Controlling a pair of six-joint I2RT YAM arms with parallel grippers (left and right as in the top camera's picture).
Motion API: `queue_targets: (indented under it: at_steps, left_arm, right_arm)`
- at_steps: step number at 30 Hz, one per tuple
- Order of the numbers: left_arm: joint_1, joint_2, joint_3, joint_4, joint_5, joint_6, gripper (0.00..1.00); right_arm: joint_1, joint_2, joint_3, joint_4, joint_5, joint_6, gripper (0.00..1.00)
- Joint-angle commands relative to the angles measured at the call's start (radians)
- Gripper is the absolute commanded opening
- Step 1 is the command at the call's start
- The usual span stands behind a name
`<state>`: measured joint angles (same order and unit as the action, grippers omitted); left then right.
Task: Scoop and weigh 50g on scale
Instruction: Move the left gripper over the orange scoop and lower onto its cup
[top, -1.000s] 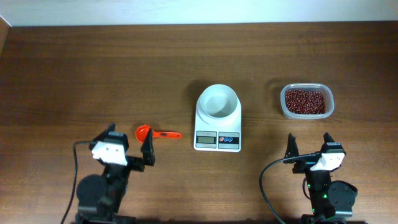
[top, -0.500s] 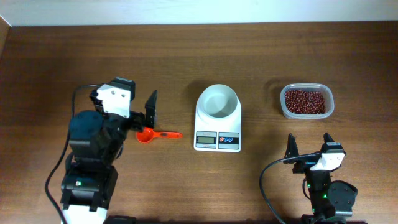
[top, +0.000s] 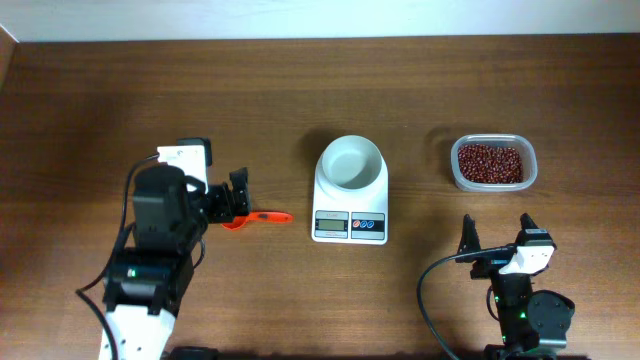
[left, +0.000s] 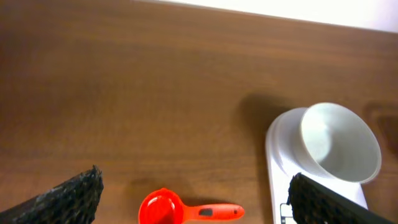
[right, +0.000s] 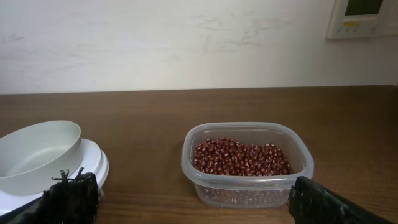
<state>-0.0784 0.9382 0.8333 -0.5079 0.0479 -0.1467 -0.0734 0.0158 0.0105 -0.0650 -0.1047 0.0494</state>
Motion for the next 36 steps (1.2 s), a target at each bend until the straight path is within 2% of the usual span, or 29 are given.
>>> queue_targets:
  at_steps: [1,7,14,17,20,23,26,29,30,34,36]
  left_arm:
    - [-0.002,0.084,0.124,-0.088,-0.1,-0.141,0.99]
    - [0.021,0.294,0.415,-0.373,-0.116,-0.204,0.99]
    - [0.021,0.35,0.418,-0.368,-0.116,-0.206,0.99]
    - [0.021,0.407,0.417,-0.395,-0.116,-0.344,1.0]
    - [0.021,0.482,0.417,-0.412,-0.116,-0.377,0.83]
    - [0.021,0.558,0.417,-0.415,-0.116,-0.402,0.71]
    - [0.021,0.63,0.415,-0.489,-0.116,-0.495,0.63]
    - [0.021,0.665,0.39,-0.527,-0.116,-0.534,0.58]
    - [0.021,0.667,0.345,-0.521,-0.116,-0.608,0.5]
    - [0.021,0.667,0.254,-0.457,-0.116,-0.703,0.5]
    - [0.021,0.667,0.181,-0.397,-0.116,-0.816,0.46]
  right_arm:
    - [-0.005,-0.003,-0.005,-0.006,0.005,-0.001,0.99]
    - [-0.005,-0.003,-0.005,-0.006,0.005,-0.001,0.99]
    - [-0.005,-0.003,-0.005,-0.006,0.005,-0.001,0.99]
    - [-0.005,-0.003,-0.005,-0.006,0.005,-0.001,0.99]
    - [-0.005,-0.003,-0.005,-0.006,0.005,-0.001,0.99]
    - [-0.005,-0.003,-0.005,-0.006,0.005,-0.001,0.99]
    - [-0.005,-0.003,-0.005,-0.006,0.005,-0.001,0.99]
    - [-0.005,-0.003,-0.005,-0.006,0.005,-0.001,0.99]
    - [-0.005,-0.003,-0.005,-0.006,0.005,-0.001,0.99]
    - [-0.005,-0.003,-0.005,-0.006,0.005,-0.001,0.99]
    - [-0.005,-0.003,-0.005,-0.006,0.005,-0.001,0.99]
